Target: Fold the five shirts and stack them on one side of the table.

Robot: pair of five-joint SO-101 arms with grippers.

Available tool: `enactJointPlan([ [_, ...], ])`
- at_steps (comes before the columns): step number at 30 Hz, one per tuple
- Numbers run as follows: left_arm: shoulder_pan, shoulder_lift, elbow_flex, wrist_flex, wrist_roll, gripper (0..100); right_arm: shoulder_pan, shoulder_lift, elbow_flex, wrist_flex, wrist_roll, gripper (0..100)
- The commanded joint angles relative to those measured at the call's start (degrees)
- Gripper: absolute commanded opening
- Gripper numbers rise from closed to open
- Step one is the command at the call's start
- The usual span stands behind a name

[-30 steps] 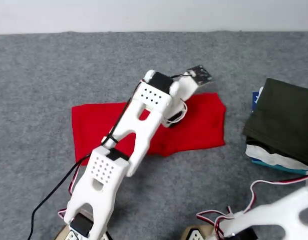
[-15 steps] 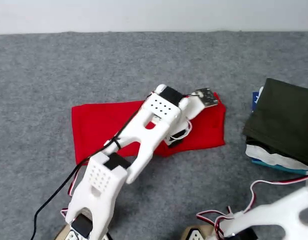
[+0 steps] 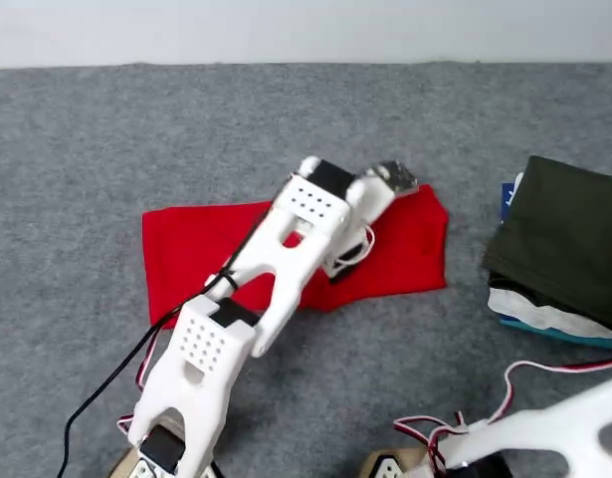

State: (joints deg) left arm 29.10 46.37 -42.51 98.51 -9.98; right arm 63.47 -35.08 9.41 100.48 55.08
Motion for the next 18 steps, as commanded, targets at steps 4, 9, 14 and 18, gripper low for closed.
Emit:
enactJointPlan([
  [4,-4.75,-9.23,-5.05,2.11,7.38,12,0.13,-1.45,-0.79,2.15,0.26,1.6],
  [9,-11.96,-18.55,1.98,2.11,8.62,12,-0.84,-1.45,-0.44,2.24,0.26,1.6],
  [14,-22.15,-29.36,13.85,2.11,8.7,13,-4.0,-1.45,-0.44,2.24,0.18,1.6],
  [18,-32.7,-36.22,22.55,1.93,8.53,22,-6.73,-1.36,-0.44,2.24,-0.26,1.6],
])
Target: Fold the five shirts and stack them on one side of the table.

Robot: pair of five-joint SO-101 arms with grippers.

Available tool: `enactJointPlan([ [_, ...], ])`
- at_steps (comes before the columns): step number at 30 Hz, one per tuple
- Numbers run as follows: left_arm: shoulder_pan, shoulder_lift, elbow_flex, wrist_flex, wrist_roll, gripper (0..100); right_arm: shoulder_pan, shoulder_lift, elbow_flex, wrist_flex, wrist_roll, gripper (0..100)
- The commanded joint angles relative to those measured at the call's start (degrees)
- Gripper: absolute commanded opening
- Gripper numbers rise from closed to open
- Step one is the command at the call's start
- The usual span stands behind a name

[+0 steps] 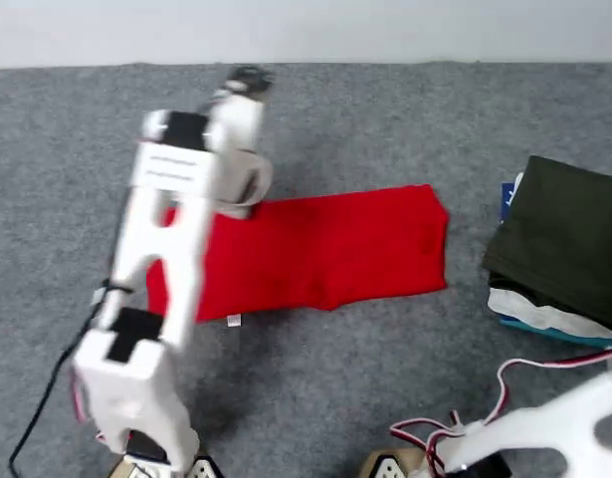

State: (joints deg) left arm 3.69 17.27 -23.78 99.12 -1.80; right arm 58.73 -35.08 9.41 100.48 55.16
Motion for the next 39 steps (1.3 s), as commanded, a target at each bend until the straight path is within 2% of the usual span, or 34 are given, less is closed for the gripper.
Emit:
enactJointPlan([
  [1,-9.76,-8.18,5.49,1.14,0.18,23,-2.51,-1.36,-0.44,2.24,-1.05,1.6],
  [5,-17.14,-8.26,10.33,0.35,0.0,26,-4.35,-1.27,-0.44,2.24,-2.37,1.6],
  [8,-19.6,-5.27,13.93,-2.55,0.09,27,-5.41,-1.1,-0.35,2.24,-3.43,1.6],
  [21,-19.69,13.89,15.25,-12.75,0.44,27,-4.97,-1.36,-0.35,2.24,-3.25,1.6],
  [27,-19.25,20.22,12.09,-13.54,1.85,26,-4.88,-1.36,-0.35,2.24,-3.25,1.6],
  [32,-19.08,27.08,5.41,-10.9,6.42,18,-4.88,-1.45,-0.62,2.24,-3.25,1.6],
  [38,-17.67,35.96,-6.46,-3.52,4.66,1,-1.98,-1.45,-0.79,2.24,-3.16,1.6],
  [39,-17.67,36.92,-8.22,-2.37,4.4,2,-1.36,-1.45,-0.79,2.24,-3.08,1.6],
])
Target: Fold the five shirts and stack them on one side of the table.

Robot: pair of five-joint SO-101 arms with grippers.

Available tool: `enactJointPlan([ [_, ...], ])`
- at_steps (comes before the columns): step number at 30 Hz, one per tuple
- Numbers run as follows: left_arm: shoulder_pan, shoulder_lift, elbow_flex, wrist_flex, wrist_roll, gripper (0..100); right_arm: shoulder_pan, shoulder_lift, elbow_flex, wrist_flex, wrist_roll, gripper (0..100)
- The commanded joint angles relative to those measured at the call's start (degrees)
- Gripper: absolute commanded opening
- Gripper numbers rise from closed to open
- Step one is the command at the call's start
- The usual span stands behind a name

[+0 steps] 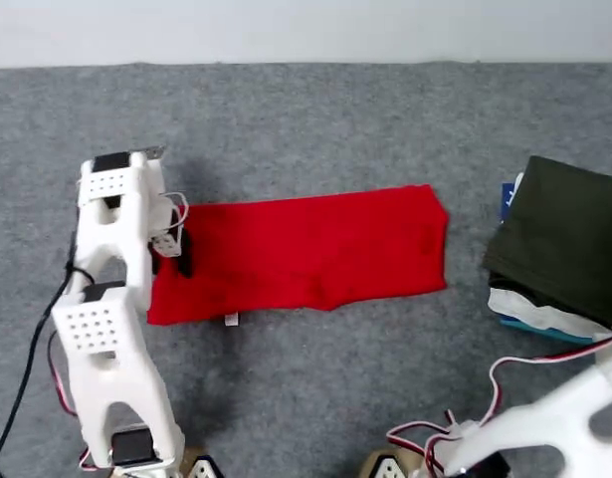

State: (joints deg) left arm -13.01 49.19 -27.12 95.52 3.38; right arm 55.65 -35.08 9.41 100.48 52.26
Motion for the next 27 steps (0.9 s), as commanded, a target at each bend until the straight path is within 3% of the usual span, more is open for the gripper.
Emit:
enactJointPlan([
  [1,-0.97,5.89,-6.46,2.29,-0.79,1,2.07,-1.45,-0.79,2.24,-0.18,1.6],
  [6,-2.02,5.01,-10.77,5.19,-0.97,1,2.51,-1.45,-0.79,2.24,1.41,1.6],
  [12,-10.29,-2.46,-10.68,5.19,-1.32,1,2.51,-1.45,-0.79,2.24,1.14,1.6],
  [17,-14.95,-5.98,-10.42,5.1,-7.3,1,2.42,-1.45,-0.79,2.24,1.14,1.6],
  [21,-11.43,-8.35,-10.42,5.1,-7.12,1,2.42,-1.45,-0.79,2.24,1.05,1.6],
  [27,-0.18,-16.35,-6.02,5.1,-6.95,1,2.24,-1.45,-0.62,2.24,1.05,1.6],
])
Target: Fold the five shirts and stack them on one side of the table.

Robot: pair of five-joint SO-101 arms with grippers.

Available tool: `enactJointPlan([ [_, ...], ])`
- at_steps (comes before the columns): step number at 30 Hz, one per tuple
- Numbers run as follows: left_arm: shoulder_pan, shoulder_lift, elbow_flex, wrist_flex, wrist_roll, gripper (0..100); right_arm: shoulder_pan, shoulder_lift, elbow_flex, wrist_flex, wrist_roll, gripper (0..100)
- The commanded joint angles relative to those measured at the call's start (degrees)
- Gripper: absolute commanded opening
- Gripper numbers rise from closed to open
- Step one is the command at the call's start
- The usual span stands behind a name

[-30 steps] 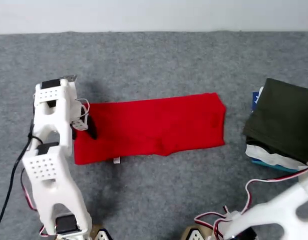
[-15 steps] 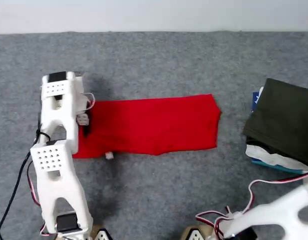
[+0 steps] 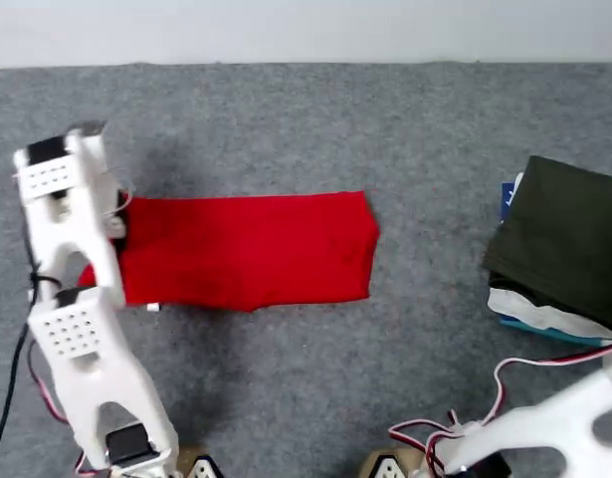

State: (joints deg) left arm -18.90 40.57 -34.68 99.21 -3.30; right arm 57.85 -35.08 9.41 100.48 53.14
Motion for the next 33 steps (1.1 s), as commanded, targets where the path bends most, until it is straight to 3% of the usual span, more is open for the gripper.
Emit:
enactJointPlan([
  [1,7.74,-10.02,3.21,1.41,0.44,1,0.04,-1.45,-0.53,2.24,0.18,1.6],
  [9,23.56,-26.99,11.56,1.41,3.16,1,-0.04,-1.45,-0.44,2.24,0.09,1.6],
  [17,38.07,-29.63,11.56,-0.53,3.25,1,-0.04,-1.36,-0.35,2.24,0.0,1.6],
  [26,46.24,-21.27,10.77,-8.97,3.25,1,0.22,-1.36,2.37,2.24,0.09,1.6],
  [33,48.18,-11.16,-1.71,-9.05,6.24,1,0.22,-1.45,4.84,2.24,0.18,1.6],
])
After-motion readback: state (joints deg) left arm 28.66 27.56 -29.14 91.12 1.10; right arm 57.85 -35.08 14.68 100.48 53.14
